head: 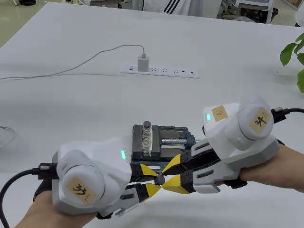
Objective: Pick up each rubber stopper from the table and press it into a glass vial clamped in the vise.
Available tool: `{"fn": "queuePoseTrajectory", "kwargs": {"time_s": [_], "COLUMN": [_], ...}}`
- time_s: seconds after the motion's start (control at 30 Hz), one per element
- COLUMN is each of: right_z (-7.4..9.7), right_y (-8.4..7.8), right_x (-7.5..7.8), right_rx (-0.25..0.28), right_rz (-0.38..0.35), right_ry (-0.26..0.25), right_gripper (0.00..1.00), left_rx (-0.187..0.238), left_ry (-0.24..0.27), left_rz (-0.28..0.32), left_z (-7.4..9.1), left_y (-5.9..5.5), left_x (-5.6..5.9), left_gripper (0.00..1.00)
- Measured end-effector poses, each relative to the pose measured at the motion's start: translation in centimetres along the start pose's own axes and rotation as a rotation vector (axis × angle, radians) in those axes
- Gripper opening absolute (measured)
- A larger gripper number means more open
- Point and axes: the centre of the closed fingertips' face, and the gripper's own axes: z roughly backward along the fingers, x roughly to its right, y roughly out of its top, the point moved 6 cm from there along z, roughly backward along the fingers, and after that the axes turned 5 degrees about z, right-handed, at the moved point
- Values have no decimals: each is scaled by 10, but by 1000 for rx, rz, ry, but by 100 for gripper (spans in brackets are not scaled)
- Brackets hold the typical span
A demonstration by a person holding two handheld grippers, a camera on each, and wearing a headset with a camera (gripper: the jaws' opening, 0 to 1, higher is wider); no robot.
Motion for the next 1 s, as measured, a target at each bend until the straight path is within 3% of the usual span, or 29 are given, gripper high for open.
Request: {"fn": "queuePoseTrajectory", "kwargs": {"time_s": [1.0], "right_z": [2], "right_y": [-1], "right_x": [1], "right_rx": [-9], "right_rz": [-12], "right_ry": [-1], "right_gripper": [8], "left_rx": [7], "left_ry": [3], "left_rz": [9], "left_z": [-3], "left_y": [4], "left_x": [1], "left_gripper": [4]}}
